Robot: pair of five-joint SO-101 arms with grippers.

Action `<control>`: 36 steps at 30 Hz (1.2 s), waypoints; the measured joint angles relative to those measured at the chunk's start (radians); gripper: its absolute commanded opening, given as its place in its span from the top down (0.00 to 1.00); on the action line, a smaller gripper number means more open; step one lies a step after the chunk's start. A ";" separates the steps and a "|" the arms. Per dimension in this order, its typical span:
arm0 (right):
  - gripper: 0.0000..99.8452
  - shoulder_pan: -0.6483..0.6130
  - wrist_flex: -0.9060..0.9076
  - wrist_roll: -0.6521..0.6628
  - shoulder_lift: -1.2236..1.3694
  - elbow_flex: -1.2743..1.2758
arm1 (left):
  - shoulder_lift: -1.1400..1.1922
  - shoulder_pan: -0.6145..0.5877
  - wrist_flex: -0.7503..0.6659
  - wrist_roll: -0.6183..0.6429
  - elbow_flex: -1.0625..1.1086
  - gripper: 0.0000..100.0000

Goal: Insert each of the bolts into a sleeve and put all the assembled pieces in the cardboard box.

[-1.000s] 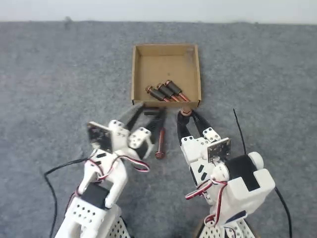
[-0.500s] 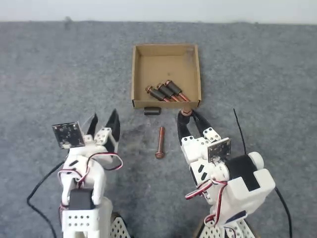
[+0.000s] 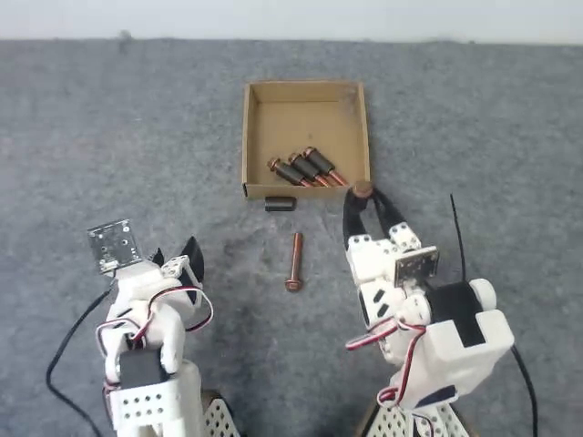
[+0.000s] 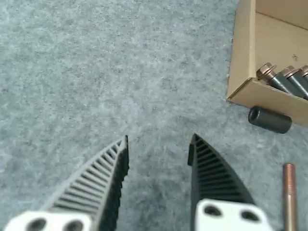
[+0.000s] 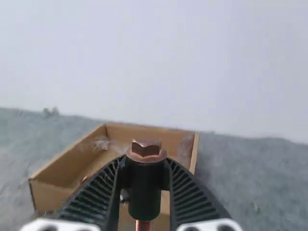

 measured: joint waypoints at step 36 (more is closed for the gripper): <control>0.99 0.106 1.091 -0.003 0.003 -0.747 | 0.000 0.046 0.012 -0.069 0.000 0.99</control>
